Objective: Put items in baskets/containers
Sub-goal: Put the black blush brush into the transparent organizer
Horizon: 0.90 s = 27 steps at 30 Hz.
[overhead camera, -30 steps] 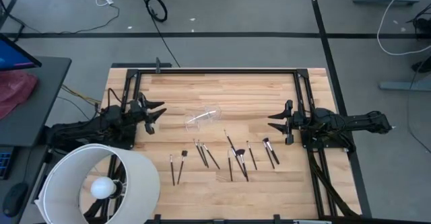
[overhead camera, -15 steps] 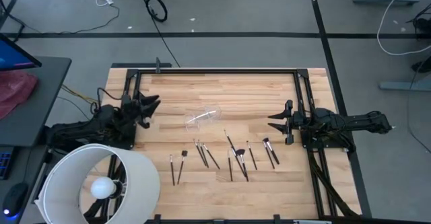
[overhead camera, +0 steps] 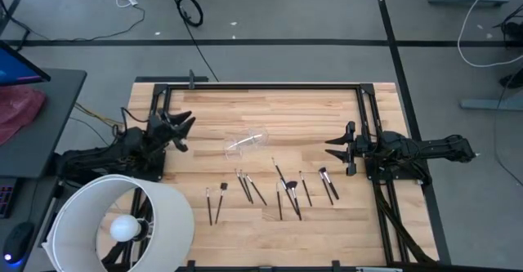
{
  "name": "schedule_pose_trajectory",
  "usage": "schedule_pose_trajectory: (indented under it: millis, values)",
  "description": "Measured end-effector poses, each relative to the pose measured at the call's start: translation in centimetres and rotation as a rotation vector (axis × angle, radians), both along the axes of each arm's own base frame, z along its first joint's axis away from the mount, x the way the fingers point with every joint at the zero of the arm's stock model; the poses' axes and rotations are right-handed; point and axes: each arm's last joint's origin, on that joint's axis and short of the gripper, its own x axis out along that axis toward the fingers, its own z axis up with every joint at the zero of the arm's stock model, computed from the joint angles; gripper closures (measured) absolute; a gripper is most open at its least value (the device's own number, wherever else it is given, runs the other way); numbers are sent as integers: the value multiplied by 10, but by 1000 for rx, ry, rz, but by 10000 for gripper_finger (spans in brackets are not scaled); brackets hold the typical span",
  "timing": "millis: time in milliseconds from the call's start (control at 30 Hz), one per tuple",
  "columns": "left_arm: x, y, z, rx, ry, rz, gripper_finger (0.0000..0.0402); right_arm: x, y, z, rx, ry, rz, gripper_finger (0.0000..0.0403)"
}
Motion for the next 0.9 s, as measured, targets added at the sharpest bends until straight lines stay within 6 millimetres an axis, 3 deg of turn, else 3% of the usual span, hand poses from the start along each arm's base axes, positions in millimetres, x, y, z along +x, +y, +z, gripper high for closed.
schedule_pose_trajectory:
  millis: [900]
  values:
    - [1,0,-7,-25,68,-4,259,0,0,0,0,0,0,266]
